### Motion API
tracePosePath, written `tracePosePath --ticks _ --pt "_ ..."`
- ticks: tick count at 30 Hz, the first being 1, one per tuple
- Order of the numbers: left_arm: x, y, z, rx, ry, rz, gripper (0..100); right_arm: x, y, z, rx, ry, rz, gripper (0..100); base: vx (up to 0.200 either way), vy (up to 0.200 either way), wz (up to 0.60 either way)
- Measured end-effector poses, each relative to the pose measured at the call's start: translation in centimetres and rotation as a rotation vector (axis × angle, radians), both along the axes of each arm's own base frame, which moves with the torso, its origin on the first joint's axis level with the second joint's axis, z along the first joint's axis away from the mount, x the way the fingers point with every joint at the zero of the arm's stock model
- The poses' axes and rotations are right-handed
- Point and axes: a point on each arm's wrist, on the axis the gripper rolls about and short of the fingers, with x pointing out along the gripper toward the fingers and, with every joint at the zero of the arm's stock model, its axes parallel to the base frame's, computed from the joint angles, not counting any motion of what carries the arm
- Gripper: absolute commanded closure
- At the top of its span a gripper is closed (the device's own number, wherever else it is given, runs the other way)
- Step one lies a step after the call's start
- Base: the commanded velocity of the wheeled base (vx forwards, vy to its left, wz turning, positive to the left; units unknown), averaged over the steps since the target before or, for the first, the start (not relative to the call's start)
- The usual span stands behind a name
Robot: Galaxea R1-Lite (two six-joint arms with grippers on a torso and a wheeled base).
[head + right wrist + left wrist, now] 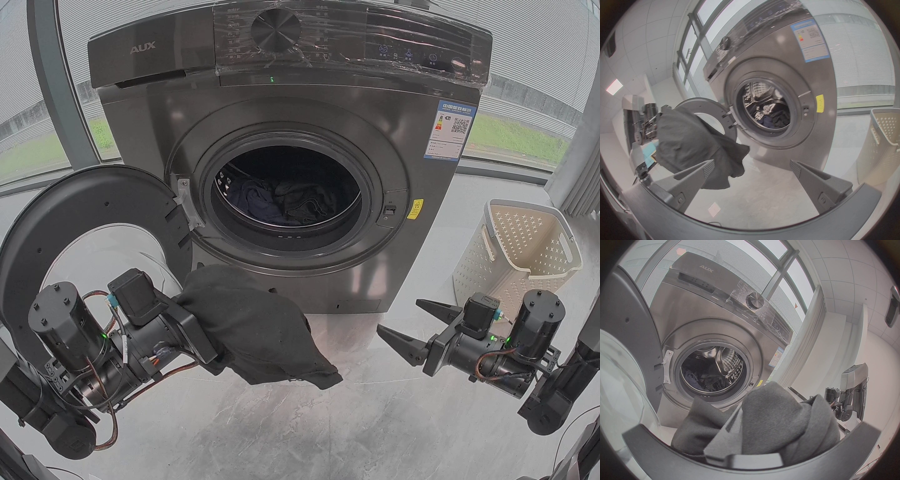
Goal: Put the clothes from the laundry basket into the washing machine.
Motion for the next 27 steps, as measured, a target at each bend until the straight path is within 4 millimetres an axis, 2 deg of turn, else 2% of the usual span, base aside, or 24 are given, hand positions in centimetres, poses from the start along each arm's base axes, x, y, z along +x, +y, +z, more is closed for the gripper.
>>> tracePosePath --ticks 5,18,27 --pt "0.2 0.0 -0.3 0.007 0.010 0.004 100 0.9 -0.2 -0.1 0.003 -0.006 -0.028 0 0.200 0.000 0.00" --pt "0.2 -0.3 -0.8 0.025 0.022 -0.003 100 1.2 0.0 -0.5 -0.004 0.005 -0.043 0 0.200 0.000 0.00" --pt "-0.4 -1.4 -1.4 0.045 0.040 -0.046 100 -1.3 0.7 -1.5 -0.044 0.063 0.047 0 0.000 0.000 0.00"
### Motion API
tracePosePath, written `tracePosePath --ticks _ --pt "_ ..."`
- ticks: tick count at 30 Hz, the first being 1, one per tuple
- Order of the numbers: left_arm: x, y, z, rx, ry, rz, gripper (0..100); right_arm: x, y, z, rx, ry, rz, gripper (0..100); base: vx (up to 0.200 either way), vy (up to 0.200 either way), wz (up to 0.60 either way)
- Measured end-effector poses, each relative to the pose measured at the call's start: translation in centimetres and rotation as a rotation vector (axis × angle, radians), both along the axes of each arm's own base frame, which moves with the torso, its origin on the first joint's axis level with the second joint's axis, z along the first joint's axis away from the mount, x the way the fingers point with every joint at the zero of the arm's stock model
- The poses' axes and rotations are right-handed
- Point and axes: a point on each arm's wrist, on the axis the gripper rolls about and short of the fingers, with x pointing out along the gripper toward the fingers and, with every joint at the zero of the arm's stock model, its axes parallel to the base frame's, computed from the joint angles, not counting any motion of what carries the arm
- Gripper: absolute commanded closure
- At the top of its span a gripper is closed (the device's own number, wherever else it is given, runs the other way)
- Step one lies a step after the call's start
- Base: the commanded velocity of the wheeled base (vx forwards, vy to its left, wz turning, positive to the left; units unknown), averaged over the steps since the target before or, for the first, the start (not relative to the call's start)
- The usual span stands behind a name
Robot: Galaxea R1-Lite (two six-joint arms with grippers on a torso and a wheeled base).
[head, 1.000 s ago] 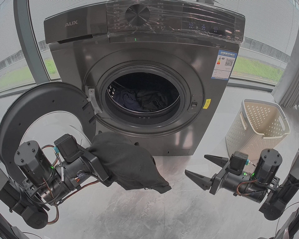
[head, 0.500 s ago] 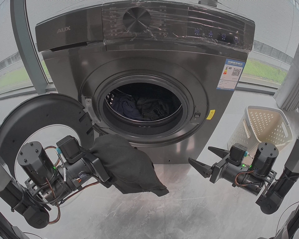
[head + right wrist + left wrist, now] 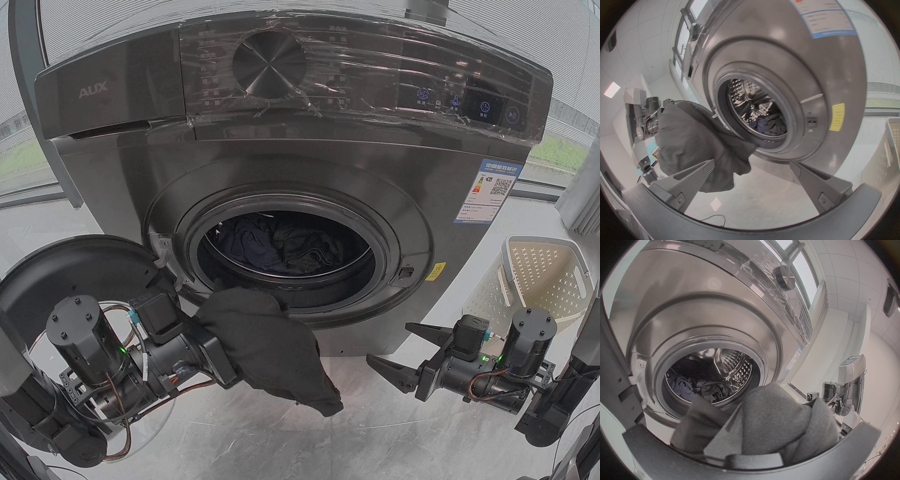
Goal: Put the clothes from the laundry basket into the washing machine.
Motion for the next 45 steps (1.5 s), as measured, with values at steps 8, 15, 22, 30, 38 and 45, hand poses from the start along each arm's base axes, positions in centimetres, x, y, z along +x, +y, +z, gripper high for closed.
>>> tracePosePath --ticks 8,15,22,30,38,45 --pt "-0.7 -0.9 -0.6 0.017 0.023 -0.047 100 -0.8 0.2 0.1 -0.002 0.000 0.025 0 0.075 0.000 0.00" --pt "0.4 -2.5 -0.9 0.022 0.011 -0.064 100 -1.6 0.1 0.9 0.013 -0.025 0.045 0 0.000 0.000 0.00" --pt "3.2 -3.9 -1.7 0.058 -0.038 -0.053 100 -2.5 0.4 1.7 0.020 -0.060 0.078 0 0.000 0.000 0.00" --pt "8.0 -5.9 -2.6 0.039 -0.083 -0.015 100 -3.5 0.9 2.0 0.026 -0.072 0.124 0 0.000 0.000 0.00" --pt "11.3 -7.2 -4.7 0.031 -0.081 0.014 100 -3.9 1.2 2.1 0.026 -0.072 0.144 0 0.000 0.000 0.00" --pt "15.5 -7.9 -5.0 -0.014 -0.139 0.100 100 -4.0 1.3 2.1 0.023 -0.073 0.151 0 0.000 0.000 0.00"
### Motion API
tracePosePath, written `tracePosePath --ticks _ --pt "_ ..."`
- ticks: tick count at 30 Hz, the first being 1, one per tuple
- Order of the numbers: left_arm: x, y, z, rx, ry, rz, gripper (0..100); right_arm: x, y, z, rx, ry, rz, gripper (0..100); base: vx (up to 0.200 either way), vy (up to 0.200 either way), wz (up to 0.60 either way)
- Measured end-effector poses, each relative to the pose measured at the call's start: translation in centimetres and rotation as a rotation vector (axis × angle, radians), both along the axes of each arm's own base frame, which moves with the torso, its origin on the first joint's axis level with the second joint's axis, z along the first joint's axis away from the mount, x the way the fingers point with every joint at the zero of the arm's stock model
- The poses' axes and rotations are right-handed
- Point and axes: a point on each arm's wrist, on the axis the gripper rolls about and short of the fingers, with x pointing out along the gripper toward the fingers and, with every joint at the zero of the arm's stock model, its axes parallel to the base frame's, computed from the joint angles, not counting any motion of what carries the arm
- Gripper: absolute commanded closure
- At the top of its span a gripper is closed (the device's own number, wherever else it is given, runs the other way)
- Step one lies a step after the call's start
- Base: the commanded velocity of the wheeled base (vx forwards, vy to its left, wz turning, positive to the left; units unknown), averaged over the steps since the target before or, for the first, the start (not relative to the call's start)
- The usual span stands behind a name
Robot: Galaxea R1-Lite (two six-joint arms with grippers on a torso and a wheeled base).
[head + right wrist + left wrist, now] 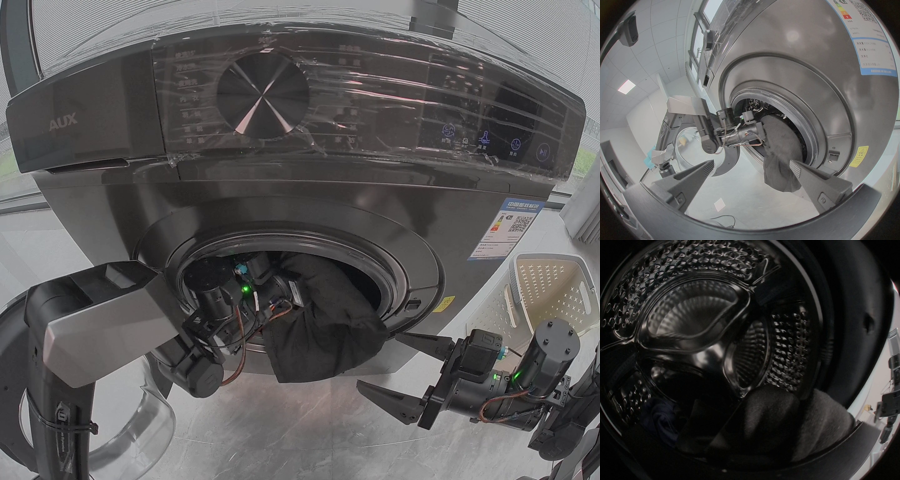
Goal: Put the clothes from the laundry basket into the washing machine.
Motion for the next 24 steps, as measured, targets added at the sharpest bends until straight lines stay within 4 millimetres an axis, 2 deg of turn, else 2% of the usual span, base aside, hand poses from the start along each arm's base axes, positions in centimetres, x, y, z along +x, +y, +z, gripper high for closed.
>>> tracePosePath --ticks 9,24 --pt "5.5 0.7 -0.6 0.001 0.023 0.136 100 -0.2 0.2 -0.1 -0.002 0.001 0.011 0 0.000 0.000 0.00" --pt "10.5 -0.4 1.1 -0.039 -0.017 0.234 100 -0.4 0.3 -0.2 -0.008 0.007 0.022 0 0.000 0.000 0.00"
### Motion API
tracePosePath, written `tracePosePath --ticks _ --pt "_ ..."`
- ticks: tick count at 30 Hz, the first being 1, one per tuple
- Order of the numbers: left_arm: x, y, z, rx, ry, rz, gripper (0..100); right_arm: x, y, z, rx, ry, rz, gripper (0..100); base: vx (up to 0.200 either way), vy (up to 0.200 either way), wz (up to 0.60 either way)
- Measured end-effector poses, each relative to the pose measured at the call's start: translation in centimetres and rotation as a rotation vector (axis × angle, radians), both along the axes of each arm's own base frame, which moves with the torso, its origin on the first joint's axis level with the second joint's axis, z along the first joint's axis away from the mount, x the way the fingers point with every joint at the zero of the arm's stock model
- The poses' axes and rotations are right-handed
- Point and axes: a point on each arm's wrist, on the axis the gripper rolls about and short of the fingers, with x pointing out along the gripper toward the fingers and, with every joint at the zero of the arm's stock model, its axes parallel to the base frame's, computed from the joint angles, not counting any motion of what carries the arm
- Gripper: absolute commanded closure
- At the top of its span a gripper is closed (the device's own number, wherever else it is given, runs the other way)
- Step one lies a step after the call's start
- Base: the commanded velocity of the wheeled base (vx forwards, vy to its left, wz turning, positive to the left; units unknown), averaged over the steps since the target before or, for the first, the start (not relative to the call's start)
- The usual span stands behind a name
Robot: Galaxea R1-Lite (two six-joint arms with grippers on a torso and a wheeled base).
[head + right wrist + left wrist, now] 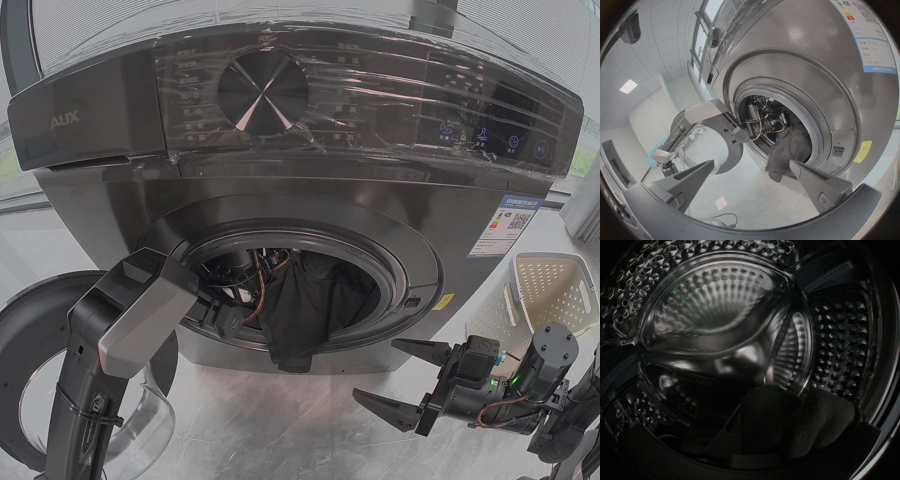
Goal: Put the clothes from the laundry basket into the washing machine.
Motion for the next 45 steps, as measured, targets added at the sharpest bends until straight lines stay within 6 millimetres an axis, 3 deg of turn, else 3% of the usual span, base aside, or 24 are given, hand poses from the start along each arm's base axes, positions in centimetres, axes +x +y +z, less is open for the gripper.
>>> tracePosePath --ticks 8,9,15,23,31,37,38,45 --pt "1.2 -0.5 0.4 -0.031 -0.002 0.034 100 -0.1 0.0 -0.1 -0.003 0.003 0.001 0 0.000 0.000 0.00" --pt "1.2 -0.6 0.2 -0.037 0.009 0.030 0 -0.1 0.0 -0.1 -0.003 0.003 0.001 0 0.000 0.000 0.00" --pt "0.5 -1.4 -1.0 -0.038 0.071 0.008 0 -0.1 0.0 -0.1 -0.004 0.003 0.002 0 0.000 0.000 0.00" --pt "-2.3 -2.0 -3.7 0.057 0.245 -0.034 0 -0.1 0.0 -0.1 -0.004 0.002 0.002 0 0.000 0.000 0.00" --pt "-5.3 -1.8 -5.8 0.181 0.382 -0.096 0 -0.1 0.0 -0.1 -0.003 0.001 0.004 0 0.000 0.000 0.00" --pt "-6.1 -1.6 -6.9 0.222 0.417 -0.112 0 -0.3 0.1 0.0 -0.002 0.000 0.013 0 0.000 0.000 0.00" --pt "-6.0 -1.6 -7.0 0.226 0.417 -0.112 100 -0.3 0.1 0.0 -0.002 0.000 0.014 0 0.000 0.000 0.00" --pt "-5.4 -1.7 -6.9 0.220 0.399 -0.103 100 -0.3 0.2 0.0 0.000 -0.002 0.015 0 0.000 0.000 0.00"
